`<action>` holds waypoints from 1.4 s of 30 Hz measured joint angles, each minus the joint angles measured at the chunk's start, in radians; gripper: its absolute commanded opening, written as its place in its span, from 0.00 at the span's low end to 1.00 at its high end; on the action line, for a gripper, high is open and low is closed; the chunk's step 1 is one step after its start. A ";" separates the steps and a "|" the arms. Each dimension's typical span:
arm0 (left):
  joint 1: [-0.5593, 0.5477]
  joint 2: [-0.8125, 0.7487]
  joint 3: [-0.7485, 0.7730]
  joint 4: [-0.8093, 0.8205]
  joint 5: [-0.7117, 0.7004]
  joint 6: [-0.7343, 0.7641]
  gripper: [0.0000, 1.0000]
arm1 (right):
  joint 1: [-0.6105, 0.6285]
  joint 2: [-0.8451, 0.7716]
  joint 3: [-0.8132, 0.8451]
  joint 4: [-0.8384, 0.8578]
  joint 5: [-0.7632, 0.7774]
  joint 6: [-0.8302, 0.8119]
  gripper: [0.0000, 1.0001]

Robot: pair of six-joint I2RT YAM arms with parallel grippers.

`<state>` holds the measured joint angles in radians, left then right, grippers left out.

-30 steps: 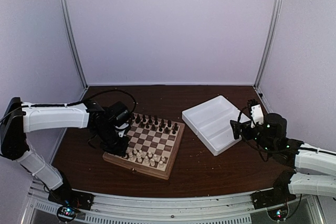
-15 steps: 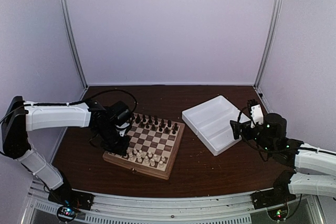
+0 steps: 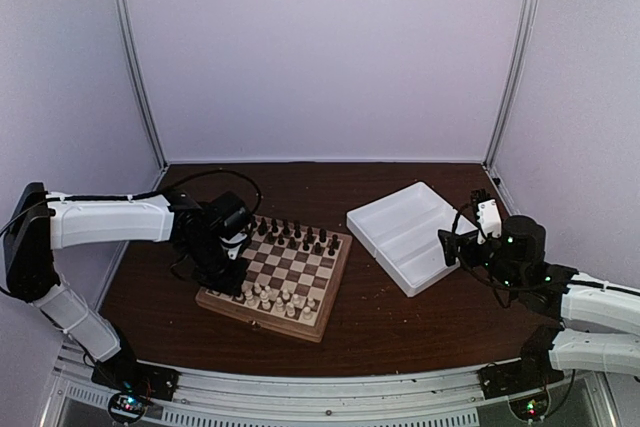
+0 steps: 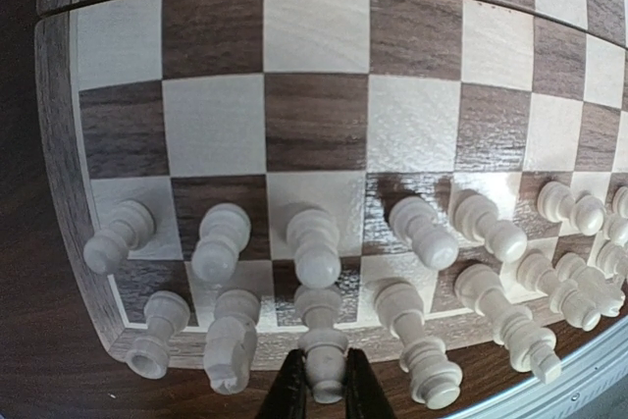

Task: Set up the chess pieces on the board
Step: Place the chess piece on the chessboard.

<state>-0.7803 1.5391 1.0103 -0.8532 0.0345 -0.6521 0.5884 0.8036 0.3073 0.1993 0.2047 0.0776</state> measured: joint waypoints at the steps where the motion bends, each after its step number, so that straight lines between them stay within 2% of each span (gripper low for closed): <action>1: 0.000 0.000 0.000 0.000 0.000 0.000 0.12 | 0.000 0.000 0.000 0.000 0.000 0.000 1.00; 15: 0.001 0.000 0.011 -0.011 0.000 0.004 0.18 | -0.002 0.000 0.000 0.000 -0.003 0.000 1.00; 26: 0.001 0.009 0.011 -0.011 0.005 0.008 0.15 | -0.004 0.001 0.000 0.000 -0.004 0.001 1.00; 42: 0.001 0.009 0.013 -0.013 0.022 0.018 0.28 | -0.006 0.005 0.000 0.000 -0.008 0.001 1.00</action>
<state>-0.7795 1.5482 1.0237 -0.8658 0.0566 -0.6342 0.5823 0.8089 0.3073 0.1989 0.1970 0.0788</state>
